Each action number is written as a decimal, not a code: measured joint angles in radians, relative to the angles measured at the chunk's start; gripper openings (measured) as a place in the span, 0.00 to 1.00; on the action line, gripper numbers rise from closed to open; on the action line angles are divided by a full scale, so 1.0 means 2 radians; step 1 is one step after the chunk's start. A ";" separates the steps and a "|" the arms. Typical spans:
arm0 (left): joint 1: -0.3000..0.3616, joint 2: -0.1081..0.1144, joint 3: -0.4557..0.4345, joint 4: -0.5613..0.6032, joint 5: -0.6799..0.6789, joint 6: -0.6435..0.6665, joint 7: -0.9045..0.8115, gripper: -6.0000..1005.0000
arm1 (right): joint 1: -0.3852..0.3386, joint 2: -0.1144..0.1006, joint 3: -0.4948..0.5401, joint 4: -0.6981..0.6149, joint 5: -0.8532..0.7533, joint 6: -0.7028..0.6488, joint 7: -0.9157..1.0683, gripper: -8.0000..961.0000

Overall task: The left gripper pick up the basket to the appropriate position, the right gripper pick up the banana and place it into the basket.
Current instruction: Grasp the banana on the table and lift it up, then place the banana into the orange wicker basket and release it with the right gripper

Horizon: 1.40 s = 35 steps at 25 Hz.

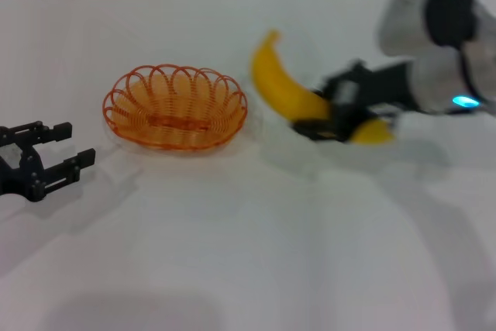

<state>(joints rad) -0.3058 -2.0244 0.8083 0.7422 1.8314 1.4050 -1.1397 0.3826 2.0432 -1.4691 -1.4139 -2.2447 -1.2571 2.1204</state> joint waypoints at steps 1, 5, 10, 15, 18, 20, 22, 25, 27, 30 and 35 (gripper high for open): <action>0.000 0.000 0.000 0.000 0.000 0.000 0.000 0.57 | 0.012 0.000 -0.011 0.006 0.009 0.013 -0.005 0.51; -0.003 0.000 0.000 0.001 0.000 0.000 0.000 0.57 | 0.077 0.000 -0.063 0.062 0.032 0.072 -0.014 0.51; -0.011 0.000 0.003 0.000 0.000 0.000 0.000 0.57 | 0.151 0.002 -0.126 0.140 0.056 0.154 -0.010 0.52; -0.016 0.000 0.005 -0.001 0.001 0.000 0.000 0.57 | 0.191 0.002 -0.172 0.200 0.091 0.231 -0.014 0.52; -0.018 -0.001 0.005 -0.002 0.003 0.000 0.000 0.57 | 0.196 0.003 -0.195 0.216 0.097 0.262 -0.014 0.53; -0.021 -0.001 0.005 -0.002 0.006 0.000 0.000 0.57 | 0.197 0.003 -0.206 0.221 0.098 0.271 -0.013 0.53; -0.022 -0.002 0.005 -0.002 0.007 0.000 0.000 0.57 | 0.197 0.004 -0.210 0.223 0.098 0.274 -0.012 0.53; -0.023 -0.002 0.005 -0.002 0.008 0.000 0.000 0.57 | 0.195 0.006 -0.214 0.224 0.099 0.283 -0.011 0.53; -0.023 -0.002 0.005 -0.002 0.010 0.000 0.000 0.57 | 0.192 0.006 -0.220 0.224 0.108 0.297 -0.012 0.54; -0.023 -0.002 0.005 -0.002 0.012 0.000 0.000 0.57 | 0.188 0.006 -0.229 0.225 0.121 0.310 -0.015 0.54; -0.021 -0.002 0.005 -0.002 0.012 0.000 0.000 0.57 | 0.173 0.004 -0.236 0.214 0.122 0.309 -0.016 0.54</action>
<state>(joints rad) -0.3487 -2.0292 0.8192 0.7375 1.8562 1.4052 -1.1397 0.7289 2.0515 -1.9403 -0.9868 -1.9998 -0.6385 2.0891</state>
